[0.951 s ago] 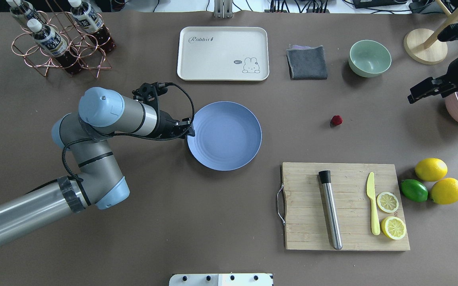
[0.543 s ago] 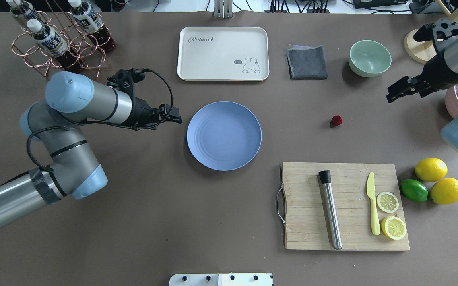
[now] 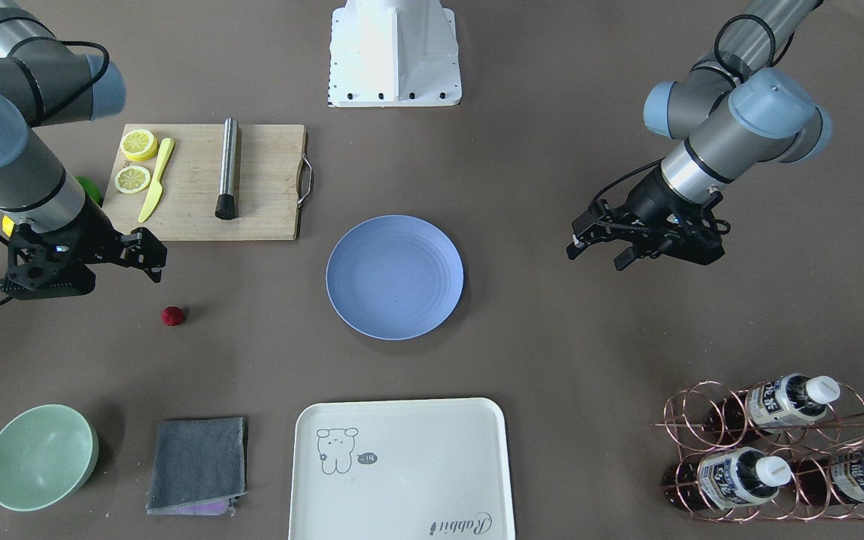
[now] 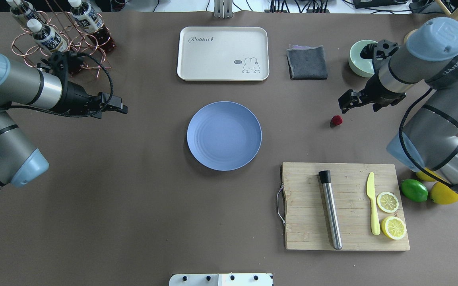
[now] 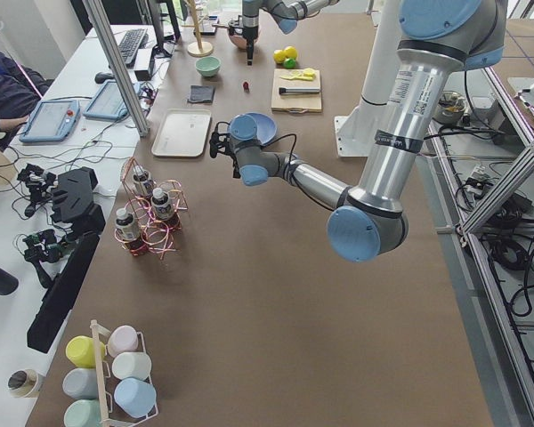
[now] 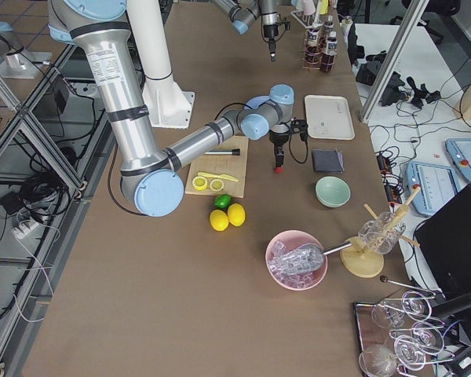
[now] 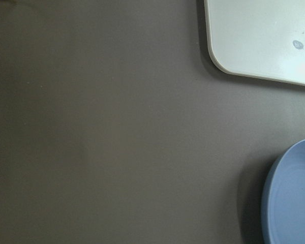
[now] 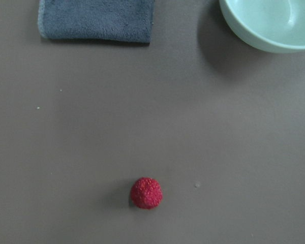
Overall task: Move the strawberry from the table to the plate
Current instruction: 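Lower the right gripper over the red strawberry while the left gripper withdraws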
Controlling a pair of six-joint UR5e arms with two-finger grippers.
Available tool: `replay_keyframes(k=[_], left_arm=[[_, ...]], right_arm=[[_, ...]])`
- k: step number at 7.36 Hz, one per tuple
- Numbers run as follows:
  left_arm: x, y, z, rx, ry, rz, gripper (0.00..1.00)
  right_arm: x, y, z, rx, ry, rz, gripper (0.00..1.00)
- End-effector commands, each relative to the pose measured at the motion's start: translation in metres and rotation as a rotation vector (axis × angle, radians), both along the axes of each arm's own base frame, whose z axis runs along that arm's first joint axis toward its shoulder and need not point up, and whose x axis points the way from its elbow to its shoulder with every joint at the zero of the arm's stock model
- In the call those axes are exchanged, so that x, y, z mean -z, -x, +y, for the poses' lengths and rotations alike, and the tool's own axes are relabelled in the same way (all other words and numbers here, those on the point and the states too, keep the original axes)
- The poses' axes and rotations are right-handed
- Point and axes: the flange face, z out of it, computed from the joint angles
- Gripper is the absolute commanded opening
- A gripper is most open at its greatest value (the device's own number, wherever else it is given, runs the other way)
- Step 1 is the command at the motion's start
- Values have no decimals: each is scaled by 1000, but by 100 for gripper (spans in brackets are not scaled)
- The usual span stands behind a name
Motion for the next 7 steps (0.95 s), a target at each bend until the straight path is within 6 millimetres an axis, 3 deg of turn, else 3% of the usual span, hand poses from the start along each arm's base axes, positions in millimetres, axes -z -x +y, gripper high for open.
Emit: replay_keyframes(k=[1,7], left_arm=[[3,6,2,3,-11,4,98],[4,5,2,3,-14,5,98]], right_arm=[[-26,36,-26,-13,-7,-22,91],[-36,78,4,23,-2,7,81]])
